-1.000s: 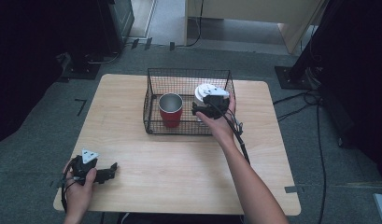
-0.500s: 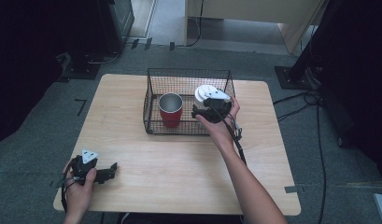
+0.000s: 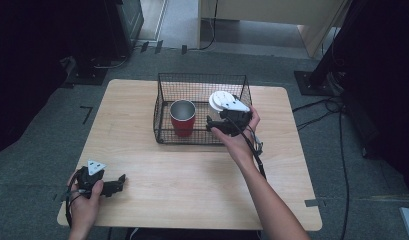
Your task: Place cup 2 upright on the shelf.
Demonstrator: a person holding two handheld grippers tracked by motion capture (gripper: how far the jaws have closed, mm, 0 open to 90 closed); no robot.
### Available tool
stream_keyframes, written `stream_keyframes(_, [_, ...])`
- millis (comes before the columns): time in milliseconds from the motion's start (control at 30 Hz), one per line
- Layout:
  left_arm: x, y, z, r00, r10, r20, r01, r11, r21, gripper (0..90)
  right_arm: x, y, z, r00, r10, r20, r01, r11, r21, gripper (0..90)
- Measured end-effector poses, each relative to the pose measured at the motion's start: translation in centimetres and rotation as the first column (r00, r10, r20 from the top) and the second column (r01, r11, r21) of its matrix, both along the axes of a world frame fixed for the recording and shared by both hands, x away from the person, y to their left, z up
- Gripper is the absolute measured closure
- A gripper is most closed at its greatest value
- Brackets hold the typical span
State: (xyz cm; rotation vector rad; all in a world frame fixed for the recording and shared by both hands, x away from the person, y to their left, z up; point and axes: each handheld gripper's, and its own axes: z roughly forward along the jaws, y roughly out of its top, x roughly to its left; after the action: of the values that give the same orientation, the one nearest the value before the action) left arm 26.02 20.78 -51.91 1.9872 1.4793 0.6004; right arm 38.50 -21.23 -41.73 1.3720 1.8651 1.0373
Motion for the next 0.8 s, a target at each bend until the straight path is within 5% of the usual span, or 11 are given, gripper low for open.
stream_keyframes(800, [0.0,0.0,0.0,1.0000,-0.001,0.000,0.001,1.0000,0.001,0.0,-5.0,-4.1,1.3,0.9967,0.009,0.081,-0.013,0.9984,0.055,0.0])
